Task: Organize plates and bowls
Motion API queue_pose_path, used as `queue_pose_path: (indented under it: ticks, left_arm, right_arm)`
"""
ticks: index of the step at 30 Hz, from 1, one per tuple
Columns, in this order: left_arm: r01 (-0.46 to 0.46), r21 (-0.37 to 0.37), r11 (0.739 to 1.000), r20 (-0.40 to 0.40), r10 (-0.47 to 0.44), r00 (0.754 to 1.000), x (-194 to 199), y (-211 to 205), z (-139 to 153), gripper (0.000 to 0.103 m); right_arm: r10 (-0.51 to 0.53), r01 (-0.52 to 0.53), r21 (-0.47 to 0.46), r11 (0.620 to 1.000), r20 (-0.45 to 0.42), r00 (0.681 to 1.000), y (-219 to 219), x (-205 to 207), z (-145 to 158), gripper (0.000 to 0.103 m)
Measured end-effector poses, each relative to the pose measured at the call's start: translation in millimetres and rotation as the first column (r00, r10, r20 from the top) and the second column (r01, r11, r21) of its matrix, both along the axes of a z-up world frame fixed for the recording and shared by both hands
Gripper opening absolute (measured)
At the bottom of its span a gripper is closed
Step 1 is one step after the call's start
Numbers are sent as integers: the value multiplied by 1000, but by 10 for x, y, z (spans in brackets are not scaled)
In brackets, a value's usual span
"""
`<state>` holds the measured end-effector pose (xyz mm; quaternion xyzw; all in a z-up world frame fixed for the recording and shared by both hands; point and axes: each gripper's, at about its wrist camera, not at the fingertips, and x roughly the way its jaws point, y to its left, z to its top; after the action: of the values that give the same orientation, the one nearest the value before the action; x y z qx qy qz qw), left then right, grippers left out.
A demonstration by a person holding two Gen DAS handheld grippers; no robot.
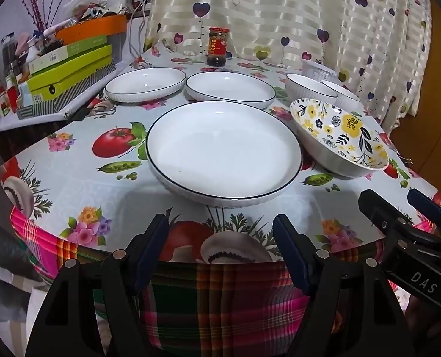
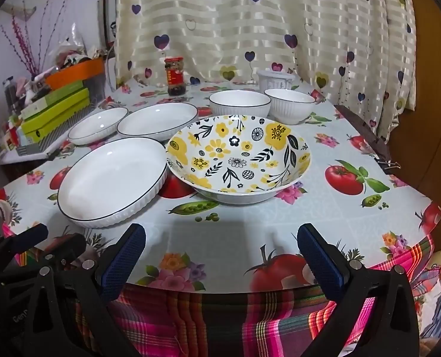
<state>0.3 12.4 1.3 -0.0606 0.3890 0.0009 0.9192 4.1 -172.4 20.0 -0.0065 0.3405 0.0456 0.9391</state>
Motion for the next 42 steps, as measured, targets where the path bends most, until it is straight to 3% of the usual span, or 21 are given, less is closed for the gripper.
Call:
queue_pose_path:
  ticks: [6, 42]
  left_arm:
    - [-7, 28, 1000, 26, 6, 1000, -30, -22, 10, 73]
    - [-14, 36, 999, 29, 13, 999, -58, 1, -1, 73]
  right_arm:
    - [1, -1, 2, 1000, 2, 1000, 14, 14, -10, 103]
    - [2, -2, 1, 1000, -2, 1000, 8, 3, -22, 103]
